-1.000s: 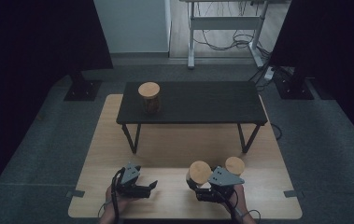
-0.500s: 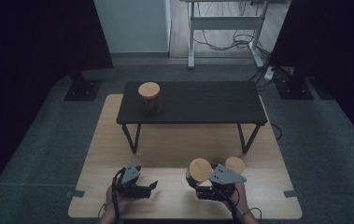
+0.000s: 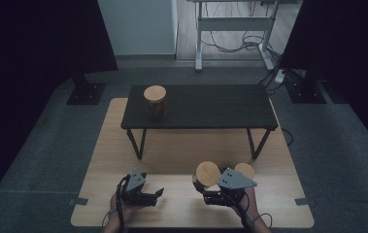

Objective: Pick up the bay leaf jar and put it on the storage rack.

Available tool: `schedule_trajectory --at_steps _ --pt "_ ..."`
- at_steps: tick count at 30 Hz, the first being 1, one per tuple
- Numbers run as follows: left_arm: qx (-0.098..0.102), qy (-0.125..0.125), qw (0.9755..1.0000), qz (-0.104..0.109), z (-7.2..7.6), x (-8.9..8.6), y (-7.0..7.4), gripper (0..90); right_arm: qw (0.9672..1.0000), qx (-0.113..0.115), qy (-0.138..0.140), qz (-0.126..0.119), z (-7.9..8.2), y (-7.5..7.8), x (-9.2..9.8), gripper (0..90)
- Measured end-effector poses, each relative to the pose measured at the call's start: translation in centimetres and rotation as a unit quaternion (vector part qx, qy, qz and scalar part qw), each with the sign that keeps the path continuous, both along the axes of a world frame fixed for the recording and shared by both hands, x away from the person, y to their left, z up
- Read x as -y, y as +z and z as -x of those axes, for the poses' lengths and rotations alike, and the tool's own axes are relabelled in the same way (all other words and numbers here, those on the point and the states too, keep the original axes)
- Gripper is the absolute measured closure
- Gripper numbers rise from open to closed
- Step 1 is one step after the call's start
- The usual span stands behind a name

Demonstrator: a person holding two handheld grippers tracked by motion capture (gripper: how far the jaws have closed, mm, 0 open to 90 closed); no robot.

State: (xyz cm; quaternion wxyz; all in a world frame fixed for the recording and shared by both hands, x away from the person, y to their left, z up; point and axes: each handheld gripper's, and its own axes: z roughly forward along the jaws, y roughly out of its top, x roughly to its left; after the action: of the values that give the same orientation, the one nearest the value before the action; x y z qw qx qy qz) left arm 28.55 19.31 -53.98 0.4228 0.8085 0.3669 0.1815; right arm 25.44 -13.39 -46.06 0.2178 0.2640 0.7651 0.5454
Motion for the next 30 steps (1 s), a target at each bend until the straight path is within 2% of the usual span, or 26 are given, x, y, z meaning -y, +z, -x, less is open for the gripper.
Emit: schedule_trajectory --at_steps 30 --pt "-0.001 -0.002 1.0000 -0.002 0.0 0.0 0.0 8.0 0.9999 0.009 -0.002 -0.006 -0.6 1.8 0.3 24.9"
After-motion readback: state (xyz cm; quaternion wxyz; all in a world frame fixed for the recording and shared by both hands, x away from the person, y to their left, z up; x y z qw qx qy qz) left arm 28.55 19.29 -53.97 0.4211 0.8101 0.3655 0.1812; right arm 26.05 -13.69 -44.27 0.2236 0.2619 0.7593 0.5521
